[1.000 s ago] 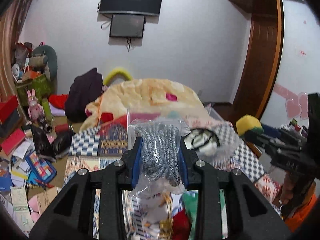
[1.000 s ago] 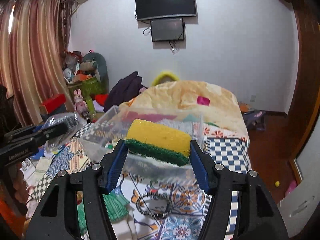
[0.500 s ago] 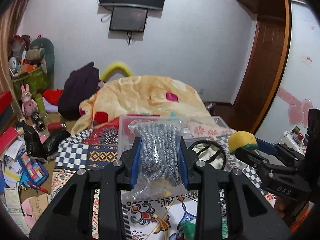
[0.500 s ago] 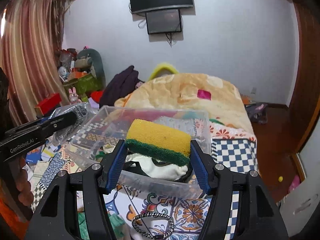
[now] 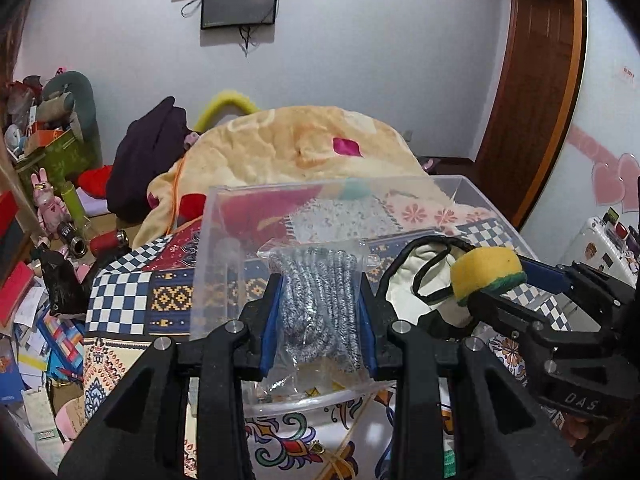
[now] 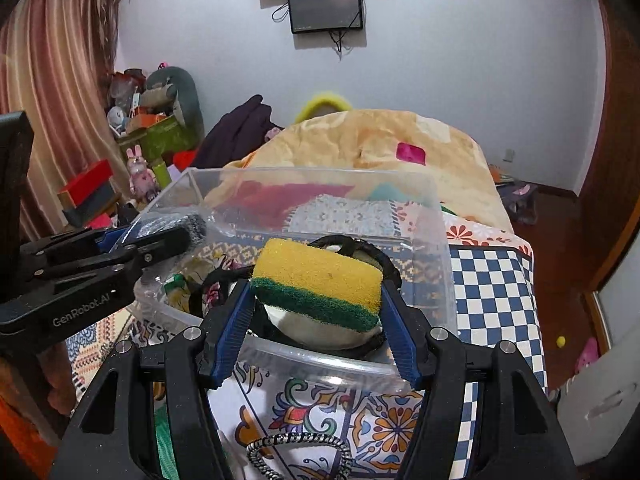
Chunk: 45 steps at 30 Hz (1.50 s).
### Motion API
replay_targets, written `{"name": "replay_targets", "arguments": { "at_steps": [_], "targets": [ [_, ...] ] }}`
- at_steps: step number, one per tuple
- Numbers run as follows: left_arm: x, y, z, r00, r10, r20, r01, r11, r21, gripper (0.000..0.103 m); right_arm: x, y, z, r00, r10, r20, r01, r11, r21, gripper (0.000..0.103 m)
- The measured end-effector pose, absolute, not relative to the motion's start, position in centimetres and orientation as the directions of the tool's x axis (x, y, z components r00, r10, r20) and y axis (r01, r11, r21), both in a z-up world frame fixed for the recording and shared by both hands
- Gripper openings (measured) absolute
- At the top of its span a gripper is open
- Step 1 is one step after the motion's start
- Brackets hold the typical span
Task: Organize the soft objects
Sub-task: 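Carry the gray bundle and sponge over the box and open both grippers, then grasp the green knit glove with left while right grasps the braided bracelet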
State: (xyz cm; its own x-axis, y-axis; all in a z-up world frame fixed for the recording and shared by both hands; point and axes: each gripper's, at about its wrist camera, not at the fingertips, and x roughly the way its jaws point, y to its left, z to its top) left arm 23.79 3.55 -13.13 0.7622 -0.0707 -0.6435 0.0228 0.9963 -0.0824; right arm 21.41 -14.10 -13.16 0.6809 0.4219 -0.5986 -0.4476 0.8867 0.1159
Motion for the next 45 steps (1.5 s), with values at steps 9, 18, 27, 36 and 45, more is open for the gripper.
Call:
{"name": "replay_targets", "arguments": {
  "at_steps": [9, 18, 27, 36, 45],
  "targets": [
    [23.4, 3.3, -12.8, 0.76, -0.079, -0.645, 0.024, 0.995, -0.093, 0.051, 21.2, -14.8, -12.8, 0.682, 0.418, -0.6, -0.446, 0.888, 0.112, 0.069],
    [20.2, 3.2, -9.5, 0.814, -0.086, -0.574, 0.031, 0.994, -0.105, 0.066, 19.6, -16.1, -11.2, 0.71, 0.423, -0.562, -0.45, 0.888, 0.1, 0.075],
    [15.9, 2.5, -8.5, 0.825, -0.133, -0.55, 0.077, 0.989, -0.124, 0.07, 17.5, -17.9, -11.5, 0.713, 0.428, -0.555, -0.452, 0.886, 0.104, 0.083],
    [13.2, 0.3, -11.7, 0.763, -0.187, -0.619, 0.15, 0.982, -0.113, 0.07, 15.7, -17.4, -16.7, 0.627, 0.4, -0.669, -0.482, 0.874, 0.071, 0.082],
    [12.1, -0.8, -14.7, 0.698, -0.271, -0.662, 0.179, 0.962, -0.205, 0.07, 15.9, -16.9, -19.6, 0.574, 0.39, -0.72, -0.495, 0.866, 0.075, 0.08]
  ]
}}
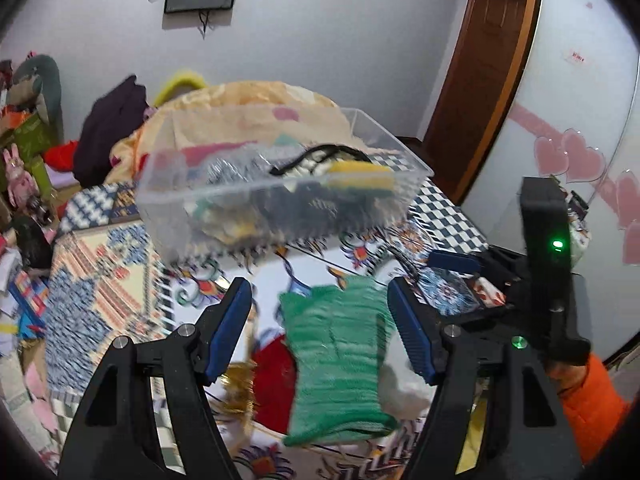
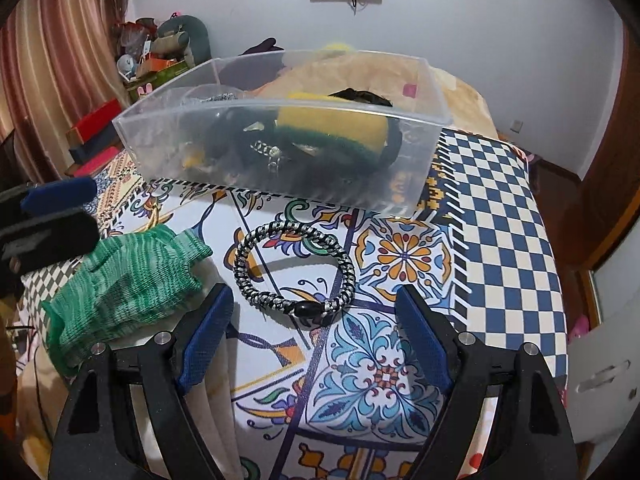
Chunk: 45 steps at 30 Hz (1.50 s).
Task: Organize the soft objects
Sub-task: 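Grasp the green knit glove with left while right grasps the braided bracelet, then carry the glove and bracelet into the box and open both grippers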
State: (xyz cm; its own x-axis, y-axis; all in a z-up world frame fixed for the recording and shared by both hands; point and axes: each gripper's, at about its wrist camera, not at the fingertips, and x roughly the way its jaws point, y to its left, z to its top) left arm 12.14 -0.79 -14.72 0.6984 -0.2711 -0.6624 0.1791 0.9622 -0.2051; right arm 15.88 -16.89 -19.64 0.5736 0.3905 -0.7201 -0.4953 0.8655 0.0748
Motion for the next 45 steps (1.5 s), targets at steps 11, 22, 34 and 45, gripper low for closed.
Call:
{"name": "replay_targets", "arguments": {
  "at_steps": [11, 22, 34, 45],
  "targets": [
    [12.5, -1.6, -17.0, 0.645, -0.295, -0.705, 0.188, 0.955, -0.229, 0.057, 15.7, -17.1, -19.2, 0.602, 0.396, -0.693, -0.492, 0.868, 0.068, 0.033],
    [12.6, -1.9, -16.3, 0.678, -0.28, -0.679, 0.185, 0.96, -0.211, 0.022, 15.0, -18.6, -18.6, 0.596, 0.439, -0.673, -0.482, 0.865, 0.138, 0.012],
    [12.0, 1.1, -11.0, 0.789, -0.225, -0.572, 0.144, 0.972, -0.184, 0.02, 14.2, -19.1, -15.2, 0.661, 0.456, -0.596, -0.496, 0.861, 0.109, 0.012],
    [14.6, 3.2, -6.6, 0.872, -0.135, -0.47, 0.081, 0.988, -0.133, 0.02, 15.6, -17.8, -10.7, 0.719, 0.49, -0.493, -0.513, 0.853, 0.099, 0.012]
  ]
}}
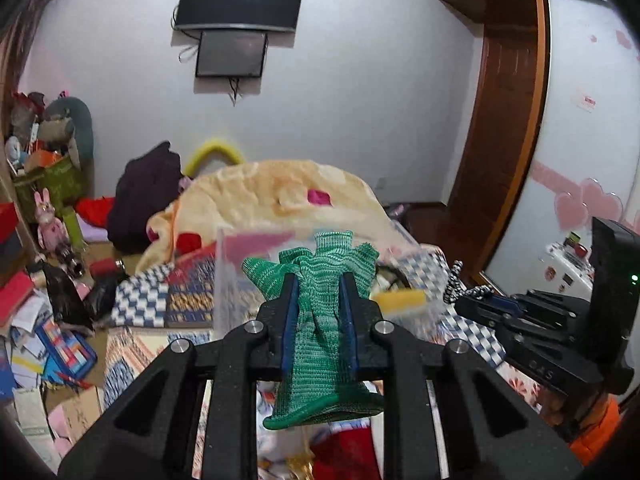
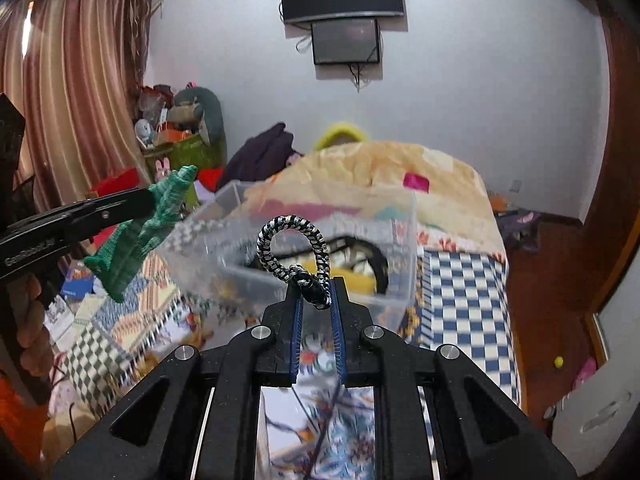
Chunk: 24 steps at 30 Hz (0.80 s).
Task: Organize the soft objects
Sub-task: 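Carry the glove and bracelet into the box and open both grippers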
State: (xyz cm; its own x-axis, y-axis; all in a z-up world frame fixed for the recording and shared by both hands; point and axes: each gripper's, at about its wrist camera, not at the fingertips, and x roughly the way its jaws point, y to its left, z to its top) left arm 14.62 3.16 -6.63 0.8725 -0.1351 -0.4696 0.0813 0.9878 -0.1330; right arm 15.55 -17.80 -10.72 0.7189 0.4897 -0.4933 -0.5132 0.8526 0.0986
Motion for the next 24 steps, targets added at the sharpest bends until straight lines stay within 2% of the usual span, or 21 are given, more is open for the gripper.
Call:
{"name": "replay_targets", "arguments": {
  "at_steps": [6, 10, 24],
  "targets": [
    [17.0, 4.1, -5.6, 0.892, -0.079, -0.445, 0.034, 0.993, -0.109, 0.02, 17.2, -16.5, -9.3, 0.73, 0.507, -0.459, -0.518, 0.848, 0.112, 0.012],
    [19.0, 4.6, -6.1, 0.886, -0.041, -0.462, -0.005, 0.995, -0.097, 0.02, 18.4, -15.3, -9.2, 0.723, 0.514, -0.461, -0.524, 0.844, 0.12, 0.012],
    [24.7, 5.1, -11.3, 0.815, 0.015, -0.579, -0.061, 0.996, -0.059, 0.02, 23.2, -11.0, -11.9, 0.658, 0.475, -0.584, -0.524, 0.846, 0.098, 0.012]
  ]
}}
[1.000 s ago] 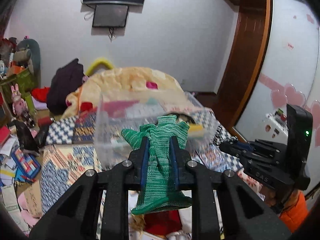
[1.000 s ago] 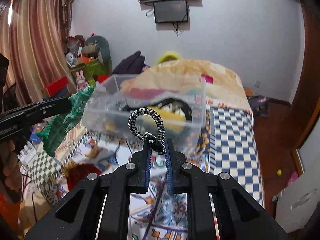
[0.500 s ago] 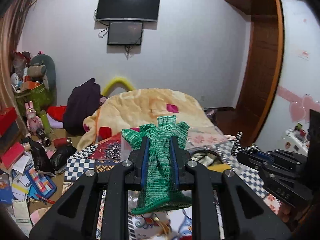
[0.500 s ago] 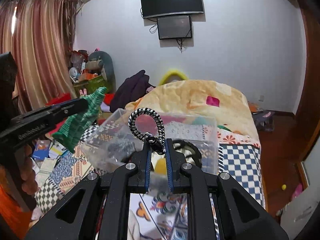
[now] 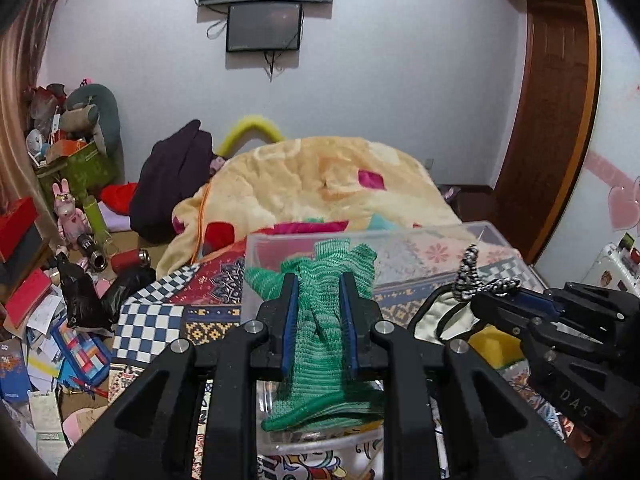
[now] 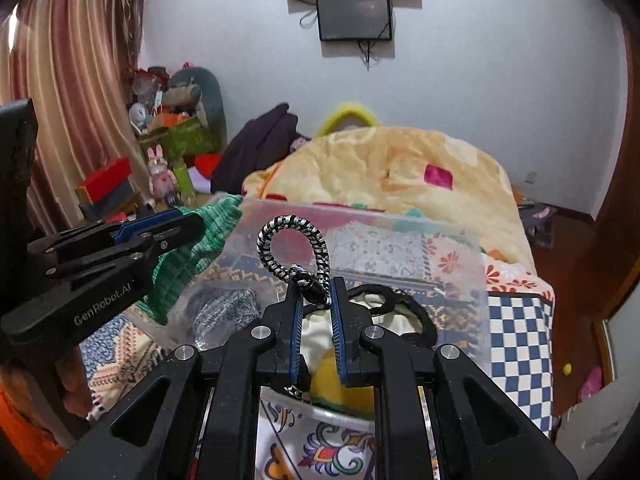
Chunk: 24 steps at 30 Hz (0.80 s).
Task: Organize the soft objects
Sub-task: 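Carry the glove and bracelet into the box and open both grippers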
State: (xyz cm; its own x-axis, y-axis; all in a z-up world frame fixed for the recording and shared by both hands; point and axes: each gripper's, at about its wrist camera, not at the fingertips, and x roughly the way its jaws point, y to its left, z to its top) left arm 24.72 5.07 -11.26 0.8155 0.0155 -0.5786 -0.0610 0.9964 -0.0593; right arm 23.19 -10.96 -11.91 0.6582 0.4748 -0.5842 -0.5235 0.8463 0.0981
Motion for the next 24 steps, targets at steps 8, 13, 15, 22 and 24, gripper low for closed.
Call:
{"name": "replay_targets", "arguments": {
  "at_steps": [8, 13, 15, 22, 24],
  "targets": [
    [25.8, 5.2, -12.8, 0.772, -0.019, -0.635, -0.05, 0.995, -0.09, 0.02, 23.4, -9.8, -13.2, 0.629, 0.447, -0.636, -0.547, 0.836, 0.046, 0.014],
    [25.1, 5.2, -12.3, 0.765, -0.061, -0.642, -0.027, 0.992, -0.127, 0.033, 23.2, -9.8, -13.1, 0.634, 0.438, -0.637, -0.553, 0.833, 0.022, 0.033],
    [24.4, 5.2, -11.8, 0.772, -0.064, -0.633, -0.019, 0.992, -0.123, 0.033, 22.8, -10.0, -12.6, 0.641, 0.441, -0.629, -0.557, 0.83, 0.014, 0.035],
    [20.9, 4.9, -8.6, 0.819, -0.089, -0.567, 0.023, 0.992, -0.122, 0.05, 21.2, -10.9, -10.5, 0.686, 0.441, -0.579, -0.55, 0.835, -0.016, 0.04],
    [19.5, 4.8, -7.6, 0.839, -0.088, -0.538, 0.031, 0.993, -0.114, 0.054, 20.3, -11.4, -9.8, 0.701, 0.443, -0.559, -0.548, 0.836, -0.026, 0.042]
  ]
}}
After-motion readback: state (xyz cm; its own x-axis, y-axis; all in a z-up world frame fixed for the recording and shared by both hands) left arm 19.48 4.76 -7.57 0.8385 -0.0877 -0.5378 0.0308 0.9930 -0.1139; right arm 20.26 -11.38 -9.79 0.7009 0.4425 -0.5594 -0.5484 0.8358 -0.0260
